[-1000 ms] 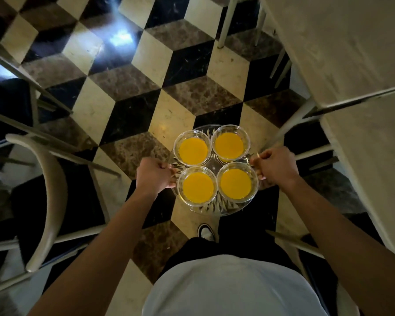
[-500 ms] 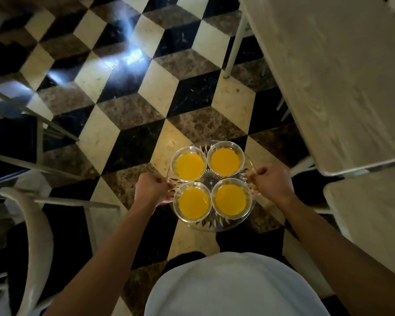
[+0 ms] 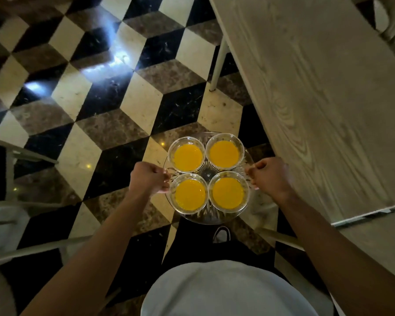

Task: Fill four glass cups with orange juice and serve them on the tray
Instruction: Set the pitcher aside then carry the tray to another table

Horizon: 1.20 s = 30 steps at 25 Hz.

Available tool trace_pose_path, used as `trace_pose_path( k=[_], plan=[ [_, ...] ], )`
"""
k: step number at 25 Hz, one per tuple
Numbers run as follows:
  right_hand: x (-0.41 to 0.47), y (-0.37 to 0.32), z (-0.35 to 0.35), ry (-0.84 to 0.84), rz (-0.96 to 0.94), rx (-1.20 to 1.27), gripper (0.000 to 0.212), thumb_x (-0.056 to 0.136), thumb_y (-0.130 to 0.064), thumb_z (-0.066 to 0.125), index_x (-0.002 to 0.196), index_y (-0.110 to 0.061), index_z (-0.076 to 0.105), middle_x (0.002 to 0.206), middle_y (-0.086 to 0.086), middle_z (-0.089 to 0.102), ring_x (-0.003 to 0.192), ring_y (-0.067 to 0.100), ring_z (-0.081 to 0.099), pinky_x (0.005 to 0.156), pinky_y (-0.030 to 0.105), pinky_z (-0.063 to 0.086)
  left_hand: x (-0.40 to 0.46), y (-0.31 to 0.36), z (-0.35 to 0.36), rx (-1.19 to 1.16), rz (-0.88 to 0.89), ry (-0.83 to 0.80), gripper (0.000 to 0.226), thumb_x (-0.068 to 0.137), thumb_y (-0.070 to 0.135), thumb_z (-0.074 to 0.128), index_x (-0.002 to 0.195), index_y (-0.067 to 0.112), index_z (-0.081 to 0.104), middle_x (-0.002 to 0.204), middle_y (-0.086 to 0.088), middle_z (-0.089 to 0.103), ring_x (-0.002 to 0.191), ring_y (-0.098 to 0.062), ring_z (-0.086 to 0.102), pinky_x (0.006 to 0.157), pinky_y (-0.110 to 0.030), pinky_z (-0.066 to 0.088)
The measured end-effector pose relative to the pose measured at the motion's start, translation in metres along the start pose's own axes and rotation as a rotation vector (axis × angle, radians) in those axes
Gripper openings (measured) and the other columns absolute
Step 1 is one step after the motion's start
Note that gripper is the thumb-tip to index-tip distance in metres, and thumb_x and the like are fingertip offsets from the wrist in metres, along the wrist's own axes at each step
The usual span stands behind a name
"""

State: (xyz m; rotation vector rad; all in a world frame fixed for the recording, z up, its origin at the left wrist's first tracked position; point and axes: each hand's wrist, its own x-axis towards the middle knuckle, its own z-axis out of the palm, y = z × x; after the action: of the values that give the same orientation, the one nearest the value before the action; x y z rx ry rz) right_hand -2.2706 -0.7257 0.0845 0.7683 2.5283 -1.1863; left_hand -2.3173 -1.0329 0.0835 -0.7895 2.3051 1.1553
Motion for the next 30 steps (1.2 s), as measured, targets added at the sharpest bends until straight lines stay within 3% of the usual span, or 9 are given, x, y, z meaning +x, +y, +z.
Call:
trace_pose_path(
  k=[7,10,12,14,21,30],
  plan=[
    [0.084,-0.024,-0.025,0.112,0.15,0.1,0.02,0.084,-0.025,0.082,0.066,-0.023,0.074,0.058,-0.004,0.074,0.057,0.016,0.075,0.063,0.047,0.066,0.093,0.111,0.026,0.048,0.112,-0.139,0.009,0.097,-0.007,0.066,0.094,-0.005,0.075,0.084,-0.021,0.077,0.066,-0.03,0.079,0.056,-0.037,0.067],
    [0.113,-0.039,-0.035,0.198,0.234,0.108,0.024,0.082,-0.024,0.081,0.061,-0.018,0.072,0.052,-0.002,0.07,0.056,0.016,0.074,0.061,0.039,0.065,0.13,0.16,0.037,0.106,0.15,-0.171,0.019,0.101,0.0,0.063,0.088,-0.003,0.077,0.084,-0.021,0.078,0.067,-0.03,0.079,0.066,-0.048,0.069],
    [0.131,-0.048,-0.043,0.252,0.28,0.086,0.032,0.081,-0.023,0.079,0.053,-0.021,0.064,0.046,-0.006,0.063,0.054,0.013,0.067,0.054,0.026,0.052,0.154,0.193,0.046,0.17,0.195,-0.202,0.023,0.101,0.004,0.064,0.084,0.0,0.078,0.081,-0.018,0.078,0.068,-0.028,0.079,0.069,-0.049,0.069],
    [0.152,-0.056,-0.049,0.277,0.332,0.13,0.033,0.082,-0.024,0.079,0.052,-0.022,0.065,0.044,-0.008,0.063,0.051,0.009,0.066,0.047,0.023,0.047,0.179,0.227,0.056,0.252,0.27,-0.227,0.022,0.099,0.009,0.067,0.081,0.004,0.079,0.078,-0.017,0.078,0.072,-0.031,0.079,0.072,-0.051,0.068],
    [0.212,-0.065,-0.071,0.376,0.42,0.199,0.024,0.082,-0.027,0.084,0.063,-0.015,0.074,0.056,0.001,0.073,0.06,0.02,0.074,0.071,0.043,0.064,0.232,0.318,0.096,0.36,0.429,-0.325,0.015,0.091,0.008,0.074,0.08,0.009,0.082,0.072,-0.01,0.078,0.07,-0.025,0.078,0.076,-0.048,0.068],
    [0.295,-0.066,-0.101,0.466,0.527,0.341,0.017,0.081,-0.022,0.085,0.069,-0.014,0.077,0.058,0.001,0.074,0.059,0.021,0.076,0.07,0.047,0.066,0.283,0.419,0.158,0.379,0.415,-0.425,0.013,0.094,0.0,0.072,0.083,0.002,0.078,0.079,-0.016,0.079,0.064,-0.029,0.08,0.069,-0.046,0.069]
  ],
)
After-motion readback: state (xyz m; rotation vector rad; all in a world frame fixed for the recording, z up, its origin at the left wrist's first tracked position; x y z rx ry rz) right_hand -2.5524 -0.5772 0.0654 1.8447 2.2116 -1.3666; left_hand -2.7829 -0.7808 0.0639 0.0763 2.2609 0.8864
